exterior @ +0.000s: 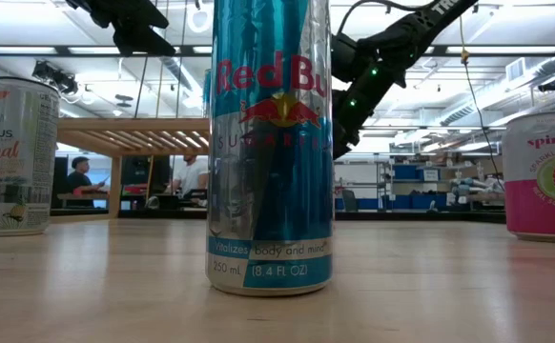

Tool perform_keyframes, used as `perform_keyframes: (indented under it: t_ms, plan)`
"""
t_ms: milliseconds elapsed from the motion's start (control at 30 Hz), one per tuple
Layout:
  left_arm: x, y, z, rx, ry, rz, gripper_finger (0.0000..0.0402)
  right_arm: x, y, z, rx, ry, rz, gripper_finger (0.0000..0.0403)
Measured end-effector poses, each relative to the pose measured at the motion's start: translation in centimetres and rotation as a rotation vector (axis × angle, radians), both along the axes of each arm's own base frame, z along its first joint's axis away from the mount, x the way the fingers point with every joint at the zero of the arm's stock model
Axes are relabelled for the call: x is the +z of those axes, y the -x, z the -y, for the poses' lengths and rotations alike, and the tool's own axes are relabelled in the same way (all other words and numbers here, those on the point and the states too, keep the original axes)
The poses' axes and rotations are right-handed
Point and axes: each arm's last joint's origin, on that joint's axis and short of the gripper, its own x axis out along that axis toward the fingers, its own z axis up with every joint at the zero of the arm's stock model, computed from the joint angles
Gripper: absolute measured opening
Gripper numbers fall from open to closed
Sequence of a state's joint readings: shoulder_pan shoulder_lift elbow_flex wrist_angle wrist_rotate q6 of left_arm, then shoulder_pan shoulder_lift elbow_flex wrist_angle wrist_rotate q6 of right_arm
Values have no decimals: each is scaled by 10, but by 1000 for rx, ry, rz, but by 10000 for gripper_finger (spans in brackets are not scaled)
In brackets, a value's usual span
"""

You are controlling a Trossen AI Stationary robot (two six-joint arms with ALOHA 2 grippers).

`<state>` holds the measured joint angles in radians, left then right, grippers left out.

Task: Place canned beverage on shelf
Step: Put the top pink white soda can on the shelf

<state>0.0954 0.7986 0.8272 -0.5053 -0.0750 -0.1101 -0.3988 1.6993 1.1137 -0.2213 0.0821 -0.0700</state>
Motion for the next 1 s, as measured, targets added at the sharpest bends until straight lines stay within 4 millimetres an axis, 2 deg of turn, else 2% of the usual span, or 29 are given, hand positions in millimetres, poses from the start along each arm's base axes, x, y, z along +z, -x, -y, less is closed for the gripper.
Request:
perform_keyframes:
  t_ms: [300,833,1000]
  plan:
    - [0,0,0,-1,-2,-1,314,1,0,0,-11,6,7,293]
    - [-3,2,0,-13,-19,-40,314,3,1,-3,-13,-9,7,292]
    - [-6,3,0,-14,-18,-72,314,21,9,-15,9,-20,21,292]
